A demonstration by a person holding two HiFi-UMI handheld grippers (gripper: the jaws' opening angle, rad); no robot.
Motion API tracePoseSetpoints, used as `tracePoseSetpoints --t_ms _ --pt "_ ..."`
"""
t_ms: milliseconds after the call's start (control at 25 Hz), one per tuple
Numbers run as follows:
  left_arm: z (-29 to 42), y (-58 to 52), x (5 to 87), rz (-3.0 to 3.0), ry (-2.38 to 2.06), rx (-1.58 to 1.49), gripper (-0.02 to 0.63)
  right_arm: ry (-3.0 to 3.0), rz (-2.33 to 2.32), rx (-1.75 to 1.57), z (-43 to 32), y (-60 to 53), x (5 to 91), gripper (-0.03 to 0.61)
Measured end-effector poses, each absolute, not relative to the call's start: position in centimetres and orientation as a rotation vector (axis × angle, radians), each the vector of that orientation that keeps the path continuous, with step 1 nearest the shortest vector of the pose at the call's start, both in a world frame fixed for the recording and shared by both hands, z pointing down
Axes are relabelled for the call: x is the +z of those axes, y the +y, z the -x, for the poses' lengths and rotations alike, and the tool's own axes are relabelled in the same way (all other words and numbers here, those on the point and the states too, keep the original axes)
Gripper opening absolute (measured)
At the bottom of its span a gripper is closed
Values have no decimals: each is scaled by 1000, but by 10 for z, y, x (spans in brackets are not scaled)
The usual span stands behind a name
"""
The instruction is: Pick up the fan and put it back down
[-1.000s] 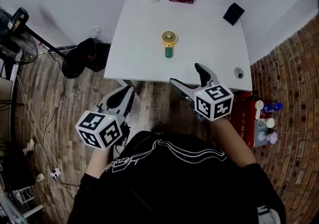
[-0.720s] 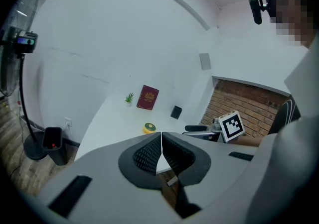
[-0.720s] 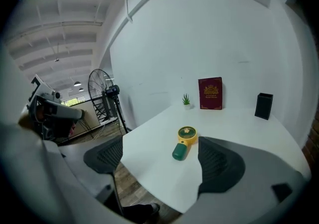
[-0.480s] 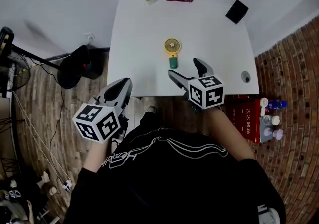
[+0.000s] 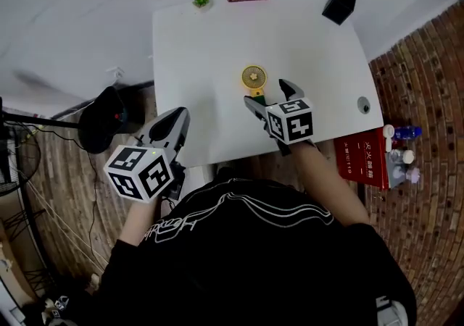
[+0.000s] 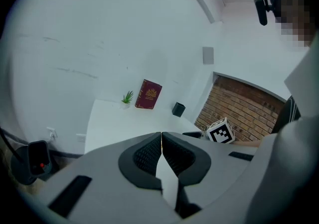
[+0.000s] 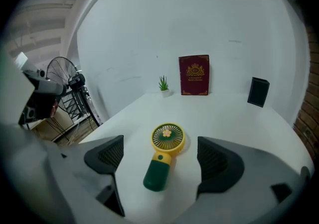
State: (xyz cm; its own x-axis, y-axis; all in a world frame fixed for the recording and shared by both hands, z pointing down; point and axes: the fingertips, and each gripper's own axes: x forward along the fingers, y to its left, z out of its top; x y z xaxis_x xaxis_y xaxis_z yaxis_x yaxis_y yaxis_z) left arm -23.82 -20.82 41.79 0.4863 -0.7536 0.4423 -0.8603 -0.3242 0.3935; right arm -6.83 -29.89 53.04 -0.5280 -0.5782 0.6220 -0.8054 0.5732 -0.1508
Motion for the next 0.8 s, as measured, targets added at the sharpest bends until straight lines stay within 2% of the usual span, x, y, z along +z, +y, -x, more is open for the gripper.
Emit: tracePoseSetpoints --t_ms 560,680,800 --pt "273 -247 453 -2113 -1270 300 34 -2143 -1148 558 85 -336 585 443" --pt "276 -250 457 -2110 -1265 306 34 -2118 -1149 538 85 -340 590 431" --pt "278 -253 458 -2110 -1262 299 32 -2098 -1151 521 85 -341 594 392"
